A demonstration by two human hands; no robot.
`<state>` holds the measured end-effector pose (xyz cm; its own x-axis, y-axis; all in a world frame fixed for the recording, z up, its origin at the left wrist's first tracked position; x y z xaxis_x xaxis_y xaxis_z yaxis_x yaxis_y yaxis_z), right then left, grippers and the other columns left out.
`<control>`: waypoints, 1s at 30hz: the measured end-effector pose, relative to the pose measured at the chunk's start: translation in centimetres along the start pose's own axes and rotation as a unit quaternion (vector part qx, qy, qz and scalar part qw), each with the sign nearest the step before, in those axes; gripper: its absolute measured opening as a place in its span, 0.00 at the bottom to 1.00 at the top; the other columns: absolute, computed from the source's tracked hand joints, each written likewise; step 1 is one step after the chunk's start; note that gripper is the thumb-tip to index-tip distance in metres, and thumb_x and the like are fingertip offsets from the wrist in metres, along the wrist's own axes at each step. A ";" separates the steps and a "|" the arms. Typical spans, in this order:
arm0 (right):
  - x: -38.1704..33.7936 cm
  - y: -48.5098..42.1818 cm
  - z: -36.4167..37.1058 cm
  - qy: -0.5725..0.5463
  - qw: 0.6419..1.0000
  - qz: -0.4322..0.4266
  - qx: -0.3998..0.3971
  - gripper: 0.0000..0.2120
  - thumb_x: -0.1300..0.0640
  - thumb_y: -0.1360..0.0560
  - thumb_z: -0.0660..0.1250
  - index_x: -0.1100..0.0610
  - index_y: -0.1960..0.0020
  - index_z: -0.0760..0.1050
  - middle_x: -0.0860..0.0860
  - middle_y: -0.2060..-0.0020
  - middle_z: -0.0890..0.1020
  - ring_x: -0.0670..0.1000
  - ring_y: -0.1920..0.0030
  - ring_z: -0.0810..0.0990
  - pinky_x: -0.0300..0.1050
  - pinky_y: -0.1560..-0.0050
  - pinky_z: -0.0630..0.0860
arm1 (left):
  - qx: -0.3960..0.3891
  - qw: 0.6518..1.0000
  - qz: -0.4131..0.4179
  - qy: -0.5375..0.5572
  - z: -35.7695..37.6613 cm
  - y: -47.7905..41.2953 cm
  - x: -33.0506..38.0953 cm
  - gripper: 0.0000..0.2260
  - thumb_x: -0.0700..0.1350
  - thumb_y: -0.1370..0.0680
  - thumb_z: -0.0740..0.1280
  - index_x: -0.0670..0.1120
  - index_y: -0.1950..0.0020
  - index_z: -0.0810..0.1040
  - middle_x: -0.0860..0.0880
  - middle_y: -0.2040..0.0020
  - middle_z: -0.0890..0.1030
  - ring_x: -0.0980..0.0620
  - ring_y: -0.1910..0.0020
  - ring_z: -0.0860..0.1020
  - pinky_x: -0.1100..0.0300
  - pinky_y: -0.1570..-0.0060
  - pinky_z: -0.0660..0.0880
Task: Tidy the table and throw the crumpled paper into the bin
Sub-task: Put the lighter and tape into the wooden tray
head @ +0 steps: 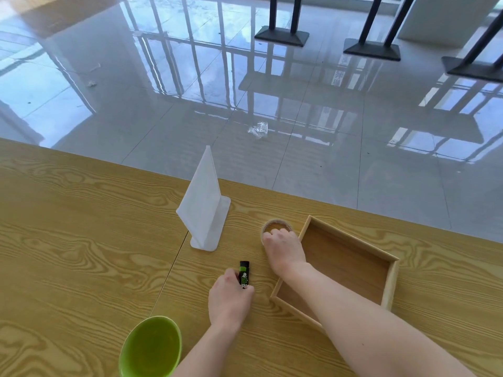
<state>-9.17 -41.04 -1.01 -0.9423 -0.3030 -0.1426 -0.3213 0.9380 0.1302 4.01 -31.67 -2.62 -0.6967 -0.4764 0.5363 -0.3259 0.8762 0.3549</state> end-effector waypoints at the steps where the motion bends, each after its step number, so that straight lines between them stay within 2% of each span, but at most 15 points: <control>1: 0.1 0.0 0.0 -0.012 1.000 0.000 -0.001 0.12 0.71 0.27 0.61 0.57 0.51 0.76 0.54 0.56 0.79 0.55 0.55 0.76 0.48 0.55 0.68 | 0.000 1.000 -0.012 0.017 0.0 -0.2 0.0 0.12 0.49 0.30 0.68 0.49 0.48 0.76 0.53 0.56 0.80 0.51 0.55 0.77 0.57 0.54 0.73; 5: 0.4 0.4 -0.3 -0.039 0.999 -0.008 -0.014 0.12 0.71 0.27 0.60 0.56 0.58 0.74 0.53 0.60 0.75 0.56 0.56 0.74 0.47 0.59 0.66 | -0.002 0.997 -0.049 0.053 -0.3 -0.5 0.2 0.13 0.51 0.32 0.70 0.50 0.49 0.78 0.55 0.56 0.80 0.51 0.54 0.77 0.56 0.53 0.73; 8: 0.6 0.8 -0.7 -0.062 0.998 -0.012 0.000 0.11 0.70 0.26 0.60 0.56 0.62 0.71 0.51 0.63 0.73 0.54 0.59 0.71 0.47 0.61 0.68 | 0.006 0.996 -0.057 0.072 -0.6 -0.6 0.7 0.12 0.51 0.32 0.71 0.50 0.50 0.79 0.58 0.61 0.79 0.53 0.57 0.77 0.56 0.55 0.72; 11: 1.2 1.3 -1.8 -0.089 0.995 -0.008 0.034 0.07 0.67 0.25 0.63 0.60 0.57 0.79 0.53 0.59 0.79 0.55 0.56 0.75 0.49 0.57 0.77 | 0.018 0.996 -0.035 0.076 -0.9 -0.5 1.6 0.12 0.50 0.32 0.71 0.50 0.49 0.80 0.58 0.65 0.78 0.57 0.62 0.76 0.58 0.61 0.70; 14: 2.4 3.2 -3.2 -0.115 0.989 0.014 0.092 0.05 0.64 0.26 0.67 0.58 0.53 0.81 0.51 0.58 0.80 0.53 0.55 0.76 0.47 0.56 0.77 | 0.026 0.997 0.019 0.076 -1.1 -0.2 3.3 0.14 0.51 0.31 0.71 0.51 0.47 0.80 0.57 0.67 0.79 0.61 0.65 0.77 0.62 0.66 0.69; 18: 5.7 7.7 -4.0 -0.140 0.976 0.083 0.146 0.03 0.63 0.28 0.72 0.56 0.56 0.82 0.48 0.61 0.81 0.50 0.59 0.76 0.42 0.61 0.75 | 0.027 0.991 0.132 0.010 -0.5 0.6 7.0 0.17 0.53 0.30 0.67 0.52 0.42 0.79 0.54 0.57 0.82 0.55 0.59 0.79 0.61 0.64 0.71; 20: 7.7 10.1 -3.5 -0.143 0.972 0.127 0.137 0.04 0.63 0.29 0.73 0.55 0.57 0.82 0.48 0.61 0.81 0.50 0.59 0.77 0.42 0.61 0.76 | 0.028 0.983 0.181 -0.028 0.3 1.1 9.1 0.15 0.52 0.29 0.66 0.51 0.45 0.81 0.53 0.56 0.83 0.52 0.59 0.79 0.60 0.64 0.72; 22: 9.5 12.0 -2.7 -0.130 0.972 0.160 0.115 0.05 0.63 0.28 0.72 0.54 0.56 0.83 0.47 0.60 0.81 0.50 0.57 0.78 0.42 0.59 0.76 | 0.017 0.973 0.217 -0.072 1.4 1.3 11.1 0.10 0.51 0.29 0.65 0.49 0.52 0.80 0.52 0.58 0.81 0.50 0.61 0.78 0.59 0.65 0.70; 25: 11.0 13.4 -1.9 -0.108 0.977 0.167 0.081 0.07 0.62 0.26 0.68 0.53 0.52 0.83 0.46 0.58 0.81 0.50 0.55 0.77 0.43 0.58 0.76 | -0.004 0.957 0.246 -0.151 3.4 1.0 13.6 0.06 0.49 0.28 0.64 0.47 0.60 0.74 0.49 0.60 0.79 0.48 0.63 0.74 0.58 0.66 0.67; 30: 11.6 13.3 -1.3 -0.096 0.983 0.142 0.057 0.12 0.62 0.25 0.63 0.52 0.50 0.83 0.46 0.57 0.81 0.50 0.53 0.76 0.44 0.53 0.76 | -0.021 0.928 0.279 -0.245 6.6 -0.4 15.7 0.04 0.42 0.26 0.63 0.45 0.55 0.77 0.45 0.55 0.81 0.45 0.57 0.80 0.57 0.65 0.69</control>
<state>-24.50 -32.29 0.32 -0.9537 0.0020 -0.3008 -0.0236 0.9964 0.0815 -11.02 -39.05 0.59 -0.9600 0.1507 0.2360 0.1917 0.9680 0.1619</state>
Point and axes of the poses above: each hand's wrist, its own y-axis away from the middle knuckle, its own z-axis out of the palm, x = y × z, the point moved 1 cm from there along -y, towards the middle knuckle
